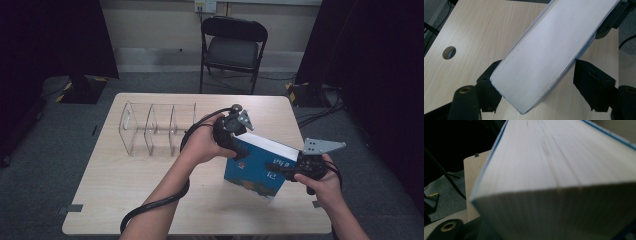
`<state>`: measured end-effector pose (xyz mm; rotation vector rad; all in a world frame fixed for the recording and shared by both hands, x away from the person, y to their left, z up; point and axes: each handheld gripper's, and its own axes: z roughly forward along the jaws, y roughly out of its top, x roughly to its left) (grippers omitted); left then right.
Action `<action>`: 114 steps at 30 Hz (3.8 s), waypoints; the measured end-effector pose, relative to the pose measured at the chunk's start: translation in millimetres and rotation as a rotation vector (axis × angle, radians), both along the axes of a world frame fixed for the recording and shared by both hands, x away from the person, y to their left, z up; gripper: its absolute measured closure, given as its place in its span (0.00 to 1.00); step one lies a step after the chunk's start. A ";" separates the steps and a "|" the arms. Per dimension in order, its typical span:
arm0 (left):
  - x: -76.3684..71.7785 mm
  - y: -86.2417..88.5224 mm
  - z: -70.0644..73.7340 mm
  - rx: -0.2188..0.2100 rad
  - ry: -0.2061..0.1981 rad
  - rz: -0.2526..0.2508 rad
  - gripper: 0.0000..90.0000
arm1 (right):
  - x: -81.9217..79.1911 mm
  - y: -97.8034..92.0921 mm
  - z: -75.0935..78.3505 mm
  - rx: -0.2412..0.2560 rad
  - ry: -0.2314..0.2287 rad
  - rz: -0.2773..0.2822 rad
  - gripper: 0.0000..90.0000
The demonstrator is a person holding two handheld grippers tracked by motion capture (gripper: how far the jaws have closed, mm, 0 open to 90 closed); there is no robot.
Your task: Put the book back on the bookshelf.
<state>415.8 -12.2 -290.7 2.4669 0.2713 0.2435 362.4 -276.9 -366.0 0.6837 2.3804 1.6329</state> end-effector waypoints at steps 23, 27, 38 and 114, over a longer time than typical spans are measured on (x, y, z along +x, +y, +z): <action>-14.4 17.9 9.4 0.023 0.090 -0.031 0.57 | 0.5 -13.0 -19.0 0.035 0.004 -0.039 0.36; -14.8 15.6 7.9 0.034 0.057 -0.038 0.55 | 0.9 -12.4 -21.1 0.044 0.007 -0.035 0.36; -10.0 -1.9 -3.8 0.100 0.089 -0.077 0.52 | 0.6 -8.6 -25.2 0.031 0.012 -0.027 0.36; -7.5 -21.1 -9.7 0.123 0.179 -0.143 0.53 | -2.1 -4.2 -44.8 0.019 0.026 -0.017 0.35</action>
